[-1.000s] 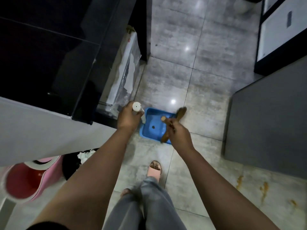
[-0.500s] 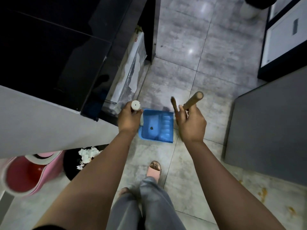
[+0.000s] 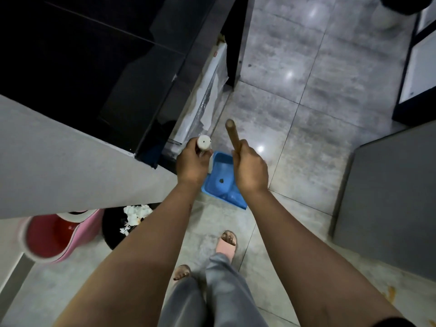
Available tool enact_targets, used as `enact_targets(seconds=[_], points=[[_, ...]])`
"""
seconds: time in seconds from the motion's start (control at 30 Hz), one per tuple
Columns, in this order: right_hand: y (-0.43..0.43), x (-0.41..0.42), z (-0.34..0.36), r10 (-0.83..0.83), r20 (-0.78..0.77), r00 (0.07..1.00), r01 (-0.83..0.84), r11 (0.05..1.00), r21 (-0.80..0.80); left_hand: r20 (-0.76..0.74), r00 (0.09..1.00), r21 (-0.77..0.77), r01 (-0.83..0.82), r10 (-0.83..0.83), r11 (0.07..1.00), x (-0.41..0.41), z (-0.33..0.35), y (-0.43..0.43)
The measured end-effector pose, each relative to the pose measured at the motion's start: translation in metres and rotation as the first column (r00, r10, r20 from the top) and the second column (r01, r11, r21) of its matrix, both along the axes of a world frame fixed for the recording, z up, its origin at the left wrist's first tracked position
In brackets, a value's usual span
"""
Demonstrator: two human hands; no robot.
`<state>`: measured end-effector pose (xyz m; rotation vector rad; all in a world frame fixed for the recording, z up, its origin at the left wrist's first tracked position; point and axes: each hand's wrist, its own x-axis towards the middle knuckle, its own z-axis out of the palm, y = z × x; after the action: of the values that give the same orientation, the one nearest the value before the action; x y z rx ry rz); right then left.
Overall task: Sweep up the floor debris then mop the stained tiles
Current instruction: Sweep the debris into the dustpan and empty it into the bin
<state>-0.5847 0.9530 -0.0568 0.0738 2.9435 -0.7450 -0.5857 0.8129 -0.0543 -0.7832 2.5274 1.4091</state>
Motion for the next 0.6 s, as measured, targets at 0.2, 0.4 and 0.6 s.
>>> enact_targets(seconds=[0.2,0.4,0.6], points=[[-0.021,-0.026,-0.005,0.07,0.002,0.998,-0.07,0.997,0.02,0.019,0.998,-0.014,-0.067,0.068,0.998,-0.003,-0.008,-0.016],[-0.044,-0.047,-0.019,0.175,0.205,0.963,-0.185,0.982,0.028,-0.016,0.992,-0.008,-0.128,0.128,0.992,-0.004,-0.013,-0.021],[-0.045,-0.042,-0.023,0.221,0.263,0.939,-0.224,0.974,-0.017,0.088,0.994,-0.062,-0.053,0.058,0.997,0.007,-0.011,-0.013]])
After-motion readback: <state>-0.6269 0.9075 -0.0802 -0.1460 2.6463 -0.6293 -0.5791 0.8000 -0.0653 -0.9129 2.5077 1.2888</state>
